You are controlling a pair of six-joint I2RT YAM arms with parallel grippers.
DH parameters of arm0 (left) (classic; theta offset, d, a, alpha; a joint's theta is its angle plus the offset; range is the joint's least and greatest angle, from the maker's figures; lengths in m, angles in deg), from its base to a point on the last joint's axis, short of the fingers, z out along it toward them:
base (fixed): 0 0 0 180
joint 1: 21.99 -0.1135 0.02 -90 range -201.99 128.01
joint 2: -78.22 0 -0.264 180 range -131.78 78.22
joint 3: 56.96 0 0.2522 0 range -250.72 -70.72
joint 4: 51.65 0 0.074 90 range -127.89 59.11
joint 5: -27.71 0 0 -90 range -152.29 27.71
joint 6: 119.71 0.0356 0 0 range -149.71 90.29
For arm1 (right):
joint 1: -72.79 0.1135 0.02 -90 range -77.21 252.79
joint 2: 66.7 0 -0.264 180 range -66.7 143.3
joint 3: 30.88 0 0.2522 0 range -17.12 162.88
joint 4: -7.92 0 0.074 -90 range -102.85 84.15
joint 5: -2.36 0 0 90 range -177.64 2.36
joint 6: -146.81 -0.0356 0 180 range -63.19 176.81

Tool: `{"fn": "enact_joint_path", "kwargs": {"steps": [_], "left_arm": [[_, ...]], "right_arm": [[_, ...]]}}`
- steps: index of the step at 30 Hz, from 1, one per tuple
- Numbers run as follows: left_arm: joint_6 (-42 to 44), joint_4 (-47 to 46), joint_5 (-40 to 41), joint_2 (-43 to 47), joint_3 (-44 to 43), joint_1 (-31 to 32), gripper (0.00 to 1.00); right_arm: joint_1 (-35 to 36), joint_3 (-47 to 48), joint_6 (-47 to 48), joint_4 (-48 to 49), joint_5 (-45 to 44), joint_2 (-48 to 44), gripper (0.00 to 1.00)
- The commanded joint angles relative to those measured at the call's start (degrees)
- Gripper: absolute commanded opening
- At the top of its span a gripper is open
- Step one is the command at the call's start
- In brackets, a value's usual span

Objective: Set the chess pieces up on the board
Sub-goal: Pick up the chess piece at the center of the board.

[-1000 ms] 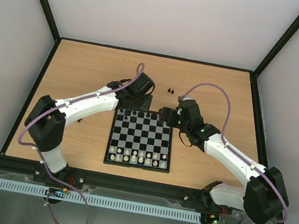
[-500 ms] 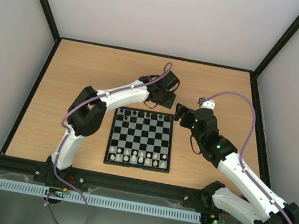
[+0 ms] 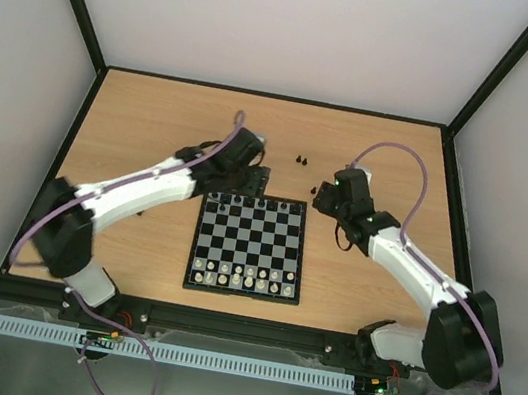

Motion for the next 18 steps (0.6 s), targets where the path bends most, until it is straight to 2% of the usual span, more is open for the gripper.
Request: {"fn": "enact_joint_path", "kwargs": {"steps": [1,3,4,7,11,18], "left_arm": [[-0.6,-4.9,1.4,12.3,9.3,-0.4,0.8],[-1.0,-5.1,1.5,17.0,12.9,-0.4,0.97],[-1.2,-5.1,1.7,19.3,14.5,-0.5,0.99],[-2.0,-5.1,1.8,25.4,19.0,-0.5,0.99],[-3.2,-4.7,1.6,31.1,21.6,0.1,0.99],[-4.5,-6.1,1.3,33.8,23.6,0.2,0.99]], "right_arm": [[-1.7,5.3,2.8,-4.4,5.0,9.0,0.74],[-1.8,7.6,3.4,-5.4,6.0,13.3,0.68],[-1.7,8.4,3.6,-5.6,6.5,15.3,0.65],[-1.7,10.6,4.1,-6.2,6.4,20.4,0.59],[-1.8,12.0,4.4,-6.3,3.3,24.0,0.57],[-1.8,14.9,4.5,-6.8,1.9,27.2,0.51]]}}
